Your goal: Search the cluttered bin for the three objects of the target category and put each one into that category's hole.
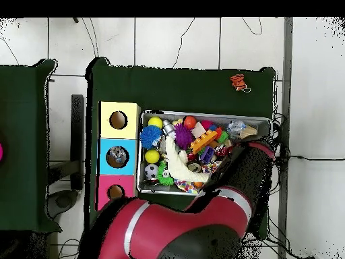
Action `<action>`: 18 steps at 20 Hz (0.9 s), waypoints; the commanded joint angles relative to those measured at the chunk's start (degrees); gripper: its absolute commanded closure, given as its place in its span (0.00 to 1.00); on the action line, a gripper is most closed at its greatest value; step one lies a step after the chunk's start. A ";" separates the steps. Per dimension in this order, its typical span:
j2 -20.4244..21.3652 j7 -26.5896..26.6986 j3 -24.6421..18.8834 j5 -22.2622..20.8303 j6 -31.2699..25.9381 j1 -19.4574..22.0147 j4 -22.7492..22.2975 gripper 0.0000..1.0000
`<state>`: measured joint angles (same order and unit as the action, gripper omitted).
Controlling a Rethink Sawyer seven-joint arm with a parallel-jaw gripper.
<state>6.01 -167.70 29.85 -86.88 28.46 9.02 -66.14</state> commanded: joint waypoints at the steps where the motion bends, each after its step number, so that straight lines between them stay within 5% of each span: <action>1: 1.49 12.59 -8.32 10.62 -3.00 5.53 -0.05 1.00; 4: 3.03 26.30 -9.10 22.36 1.77 8.57 -2.29 1.00; 10: 1.47 33.52 -7.05 31.55 9.02 9.53 -3.33 1.00; 18: -1.34 29.76 -6.70 30.12 11.89 9.50 -0.87 1.00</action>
<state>7.72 -148.23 29.75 -59.20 35.64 18.48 -66.15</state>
